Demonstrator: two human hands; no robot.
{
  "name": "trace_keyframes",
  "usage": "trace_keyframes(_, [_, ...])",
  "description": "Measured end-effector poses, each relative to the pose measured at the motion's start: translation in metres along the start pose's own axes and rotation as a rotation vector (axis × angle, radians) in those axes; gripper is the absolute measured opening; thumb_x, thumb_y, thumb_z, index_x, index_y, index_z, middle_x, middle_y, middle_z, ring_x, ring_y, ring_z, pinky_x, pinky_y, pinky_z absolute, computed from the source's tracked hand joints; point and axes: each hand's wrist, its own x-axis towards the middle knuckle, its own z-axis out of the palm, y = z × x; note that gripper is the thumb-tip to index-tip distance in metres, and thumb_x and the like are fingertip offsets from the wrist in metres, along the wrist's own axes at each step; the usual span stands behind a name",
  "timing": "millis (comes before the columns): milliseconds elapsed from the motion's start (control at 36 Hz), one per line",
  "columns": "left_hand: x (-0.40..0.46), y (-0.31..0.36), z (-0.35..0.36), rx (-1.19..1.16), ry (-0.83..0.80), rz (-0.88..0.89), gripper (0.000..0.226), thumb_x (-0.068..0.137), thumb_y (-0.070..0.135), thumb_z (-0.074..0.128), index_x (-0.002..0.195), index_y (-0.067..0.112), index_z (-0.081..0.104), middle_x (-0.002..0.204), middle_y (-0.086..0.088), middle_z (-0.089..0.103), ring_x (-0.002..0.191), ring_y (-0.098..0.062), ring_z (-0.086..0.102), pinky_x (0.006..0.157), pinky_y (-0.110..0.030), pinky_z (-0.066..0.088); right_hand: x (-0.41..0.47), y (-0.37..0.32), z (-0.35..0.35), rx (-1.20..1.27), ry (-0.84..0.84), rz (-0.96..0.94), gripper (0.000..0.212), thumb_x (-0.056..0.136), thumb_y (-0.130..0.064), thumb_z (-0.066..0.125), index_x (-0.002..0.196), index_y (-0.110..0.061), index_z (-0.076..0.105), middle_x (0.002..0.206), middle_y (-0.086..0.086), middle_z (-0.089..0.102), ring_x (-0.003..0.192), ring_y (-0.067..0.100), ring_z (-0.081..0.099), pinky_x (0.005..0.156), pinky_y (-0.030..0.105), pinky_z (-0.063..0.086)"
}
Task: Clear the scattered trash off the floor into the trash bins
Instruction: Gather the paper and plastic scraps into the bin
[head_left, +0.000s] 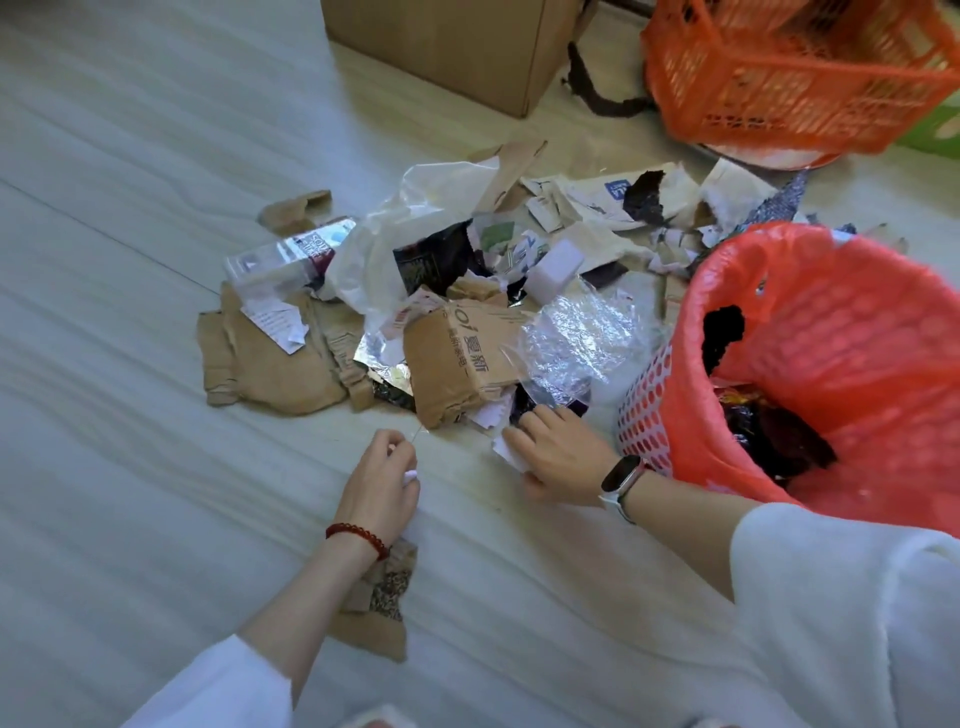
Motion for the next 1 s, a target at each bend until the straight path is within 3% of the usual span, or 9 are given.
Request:
trace_keyframes(194, [0.038,0.05,-0.01,-0.113,0.127,0.119,0.037,0.075,-0.017,0.047,0.106,0.002,0.057,0.11,-0.012,0.059,0.1,-0.025,0.057,0.08,-0.022,0.04,-0.001,0.035,-0.026,0.183,0.062,0.339,0.047,0.073,-0.034,0.024,0.095,-0.004,0.053,0.078,0.011,0.05,0.062,0.023,0.036,0.061,0.034,0.039])
trace_keyframes(306, [0.062,0.069,-0.011,-0.074,0.139,0.258,0.034,0.068,-0.02,0.049,0.09,0.001,0.063,0.086,-0.014,0.061,0.08,-0.032,0.06,0.07,-0.034,0.05,-0.01,0.065,-0.027,0.28,-0.057,0.588,0.028,0.089,-0.023,0.037,0.11,-0.007,0.044,0.087,0.013,0.052,0.07,0.029,0.046,0.06,0.033,0.032])
trace_keyframes(389, [0.078,0.076,-0.016,-0.041,0.214,0.196,0.031,0.073,-0.007,0.041,0.094,0.0,0.064,0.088,-0.017,0.06,0.079,-0.035,0.06,0.065,-0.041,0.052,-0.009,0.075,-0.02,0.336,-0.047,0.695,0.024,0.096,-0.027,0.032,0.11,-0.01,0.042,0.083,0.013,0.051,0.073,0.033,0.052,0.059,0.034,0.033])
trace_keyframes(500, [0.099,0.069,-0.029,0.032,0.368,0.057,0.039,0.08,-0.006,0.048,0.118,0.001,0.057,0.104,-0.023,0.052,0.082,-0.04,0.057,0.062,-0.042,0.047,0.01,0.071,-0.021,0.37,-0.058,0.721,0.05,0.094,-0.05,0.037,0.13,-0.016,0.035,0.115,0.015,0.047,0.085,0.035,0.058,0.063,0.035,0.04])
trace_keyframes(583, [0.116,0.059,-0.039,0.081,0.425,-0.033,0.042,0.087,0.005,0.053,0.129,0.005,0.048,0.11,-0.022,0.047,0.08,-0.038,0.055,0.059,-0.04,0.044,0.027,0.063,-0.016,0.419,-0.141,0.678,0.087,0.085,-0.062,0.048,0.148,-0.022,0.003,0.149,0.02,0.019,0.088,0.036,0.062,0.063,0.034,0.044])
trace_keyframes(639, [0.128,0.051,-0.043,0.11,0.392,-0.101,0.048,0.089,0.016,0.055,0.134,0.006,0.043,0.121,-0.021,0.044,0.085,-0.036,0.055,0.063,-0.039,0.043,0.034,0.059,-0.006,0.442,-0.201,0.668,0.104,0.079,-0.065,0.054,0.148,-0.024,-0.013,0.155,0.021,-0.005,0.09,0.036,0.063,0.062,0.032,0.044])
trace_keyframes(722, [0.143,0.038,-0.044,0.139,0.249,-0.223,0.052,0.086,0.027,0.062,0.131,0.009,0.045,0.131,-0.015,0.038,0.1,-0.033,0.054,0.078,-0.04,0.045,0.039,0.056,0.007,0.456,-0.282,0.699,0.114,0.076,-0.063,0.06,0.146,-0.022,-0.02,0.153,0.024,-0.015,0.092,0.035,0.064,0.066,0.032,0.045])
trace_keyframes(861, [0.147,0.03,-0.041,0.085,0.241,-0.276,0.02,0.086,0.029,0.061,0.091,0.01,0.068,0.116,-0.007,0.052,0.097,-0.03,0.056,0.074,-0.033,0.041,0.039,0.049,0.013,0.367,-0.283,0.697,0.083,0.084,-0.041,0.053,0.147,-0.015,0.005,0.151,0.027,0.008,0.092,0.035,0.062,0.062,0.03,0.038])
trace_keyframes(1000, [0.127,0.035,-0.043,0.052,0.321,-0.063,0.013,0.078,0.008,0.062,0.066,0.006,0.058,0.102,-0.007,0.061,0.082,-0.026,0.056,0.064,-0.026,0.033,0.028,0.051,0.003,0.274,-0.153,0.635,0.027,0.09,-0.012,0.039,0.117,-0.014,0.042,0.106,0.011,0.057,0.079,0.032,0.059,0.058,0.031,0.032])
